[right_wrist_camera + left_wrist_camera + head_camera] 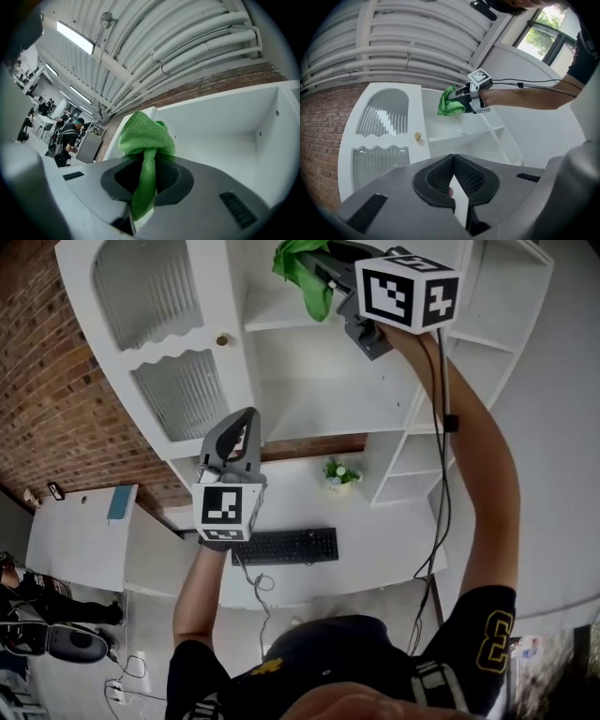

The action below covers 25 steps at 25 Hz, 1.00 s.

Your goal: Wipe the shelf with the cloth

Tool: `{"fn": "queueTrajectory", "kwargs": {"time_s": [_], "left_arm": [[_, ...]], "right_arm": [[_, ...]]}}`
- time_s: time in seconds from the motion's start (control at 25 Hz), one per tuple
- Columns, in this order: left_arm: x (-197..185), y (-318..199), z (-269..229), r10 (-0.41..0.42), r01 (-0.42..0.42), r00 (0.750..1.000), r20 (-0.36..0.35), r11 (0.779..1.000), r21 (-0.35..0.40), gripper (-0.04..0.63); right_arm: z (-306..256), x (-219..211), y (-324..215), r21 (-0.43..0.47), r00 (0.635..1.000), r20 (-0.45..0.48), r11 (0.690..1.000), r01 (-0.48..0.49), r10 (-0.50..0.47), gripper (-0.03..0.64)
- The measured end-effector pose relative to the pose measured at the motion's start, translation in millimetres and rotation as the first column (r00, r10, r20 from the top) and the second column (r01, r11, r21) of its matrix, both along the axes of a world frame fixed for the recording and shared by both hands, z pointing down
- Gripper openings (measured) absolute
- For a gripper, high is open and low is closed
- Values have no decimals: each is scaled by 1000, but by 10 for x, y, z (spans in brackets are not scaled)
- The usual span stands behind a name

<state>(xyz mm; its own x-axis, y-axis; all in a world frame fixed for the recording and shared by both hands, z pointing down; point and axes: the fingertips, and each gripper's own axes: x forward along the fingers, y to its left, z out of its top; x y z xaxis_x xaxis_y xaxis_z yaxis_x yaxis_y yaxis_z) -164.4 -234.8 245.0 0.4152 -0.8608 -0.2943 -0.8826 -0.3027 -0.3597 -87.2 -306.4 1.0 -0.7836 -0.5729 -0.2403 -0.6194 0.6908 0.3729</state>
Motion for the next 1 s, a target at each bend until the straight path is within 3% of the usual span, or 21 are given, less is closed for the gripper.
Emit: {"fn": "queueTrajectory", "kwargs": {"time_s": [0.28, 0.48, 0.68, 0.84, 1.0], "left_arm": [[27, -453, -75, -11, 12, 1000, -18, 1000, 20, 18], [148, -689, -142, 0, 0, 999, -52, 1000, -11, 18], [286, -799, -270, 20, -21, 999, -50, 1000, -21, 18], [353, -890, -275, 25, -27, 998, -61, 999, -32, 18], [388, -998, -254, 37, -41, 996, -78, 998, -43, 18]], "right_arm": [[-373, -71, -695, 51, 1000, -7, 999, 19, -18, 41], [-138, -368, -1266, 15, 976, -198, 996, 91, -86, 42], [255, -662, -1586, 15, 894, -429, 989, 148, -127, 43], [525, -878, -1663, 40, 801, -584, 981, 192, -133, 43], [749, -1038, -1743, 43, 719, -682, 974, 224, -135, 43]]}}
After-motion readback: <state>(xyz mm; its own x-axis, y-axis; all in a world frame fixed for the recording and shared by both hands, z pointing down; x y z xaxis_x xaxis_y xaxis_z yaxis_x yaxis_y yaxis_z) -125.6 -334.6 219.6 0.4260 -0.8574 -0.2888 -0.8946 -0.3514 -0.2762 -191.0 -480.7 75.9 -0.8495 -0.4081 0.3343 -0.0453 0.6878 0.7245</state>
